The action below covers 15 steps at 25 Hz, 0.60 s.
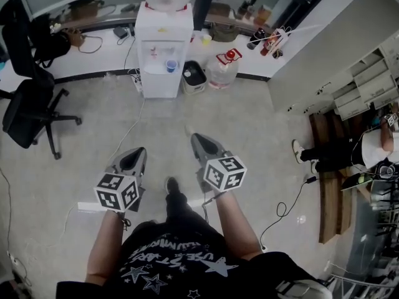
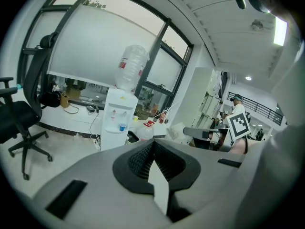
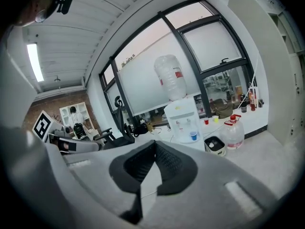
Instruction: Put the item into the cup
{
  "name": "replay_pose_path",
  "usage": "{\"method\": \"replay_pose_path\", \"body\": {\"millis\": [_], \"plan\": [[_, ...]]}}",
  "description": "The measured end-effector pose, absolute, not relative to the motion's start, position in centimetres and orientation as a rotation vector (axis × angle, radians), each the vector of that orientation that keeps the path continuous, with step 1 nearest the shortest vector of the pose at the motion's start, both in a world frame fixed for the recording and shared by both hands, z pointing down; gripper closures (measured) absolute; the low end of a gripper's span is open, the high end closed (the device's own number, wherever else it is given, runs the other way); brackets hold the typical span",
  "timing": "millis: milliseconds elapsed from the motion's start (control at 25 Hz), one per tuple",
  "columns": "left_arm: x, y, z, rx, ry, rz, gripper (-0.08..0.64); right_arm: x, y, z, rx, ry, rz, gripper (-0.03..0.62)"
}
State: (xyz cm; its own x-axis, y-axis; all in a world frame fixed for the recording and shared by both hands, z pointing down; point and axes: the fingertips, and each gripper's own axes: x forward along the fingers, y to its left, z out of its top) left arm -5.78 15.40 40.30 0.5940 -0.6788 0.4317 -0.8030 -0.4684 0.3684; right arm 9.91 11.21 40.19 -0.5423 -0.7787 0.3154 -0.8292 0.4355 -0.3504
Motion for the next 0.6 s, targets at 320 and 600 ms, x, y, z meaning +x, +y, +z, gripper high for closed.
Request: {"method": "replay_pose_path", "body": {"millis": [320, 600], "plan": [[-2.8, 8.9, 40.1, 2.278, -1.214, 0.322, 0.555, 12.6, 4.7, 40.3, 1.383, -2.595, 0.725, 0.591], [-0.5, 4.6, 40.1, 2.269, -1.251, 0.313, 0.555, 14.3, 0.7, 40.6, 1.31, -2.623, 0.707, 0.591]]}}
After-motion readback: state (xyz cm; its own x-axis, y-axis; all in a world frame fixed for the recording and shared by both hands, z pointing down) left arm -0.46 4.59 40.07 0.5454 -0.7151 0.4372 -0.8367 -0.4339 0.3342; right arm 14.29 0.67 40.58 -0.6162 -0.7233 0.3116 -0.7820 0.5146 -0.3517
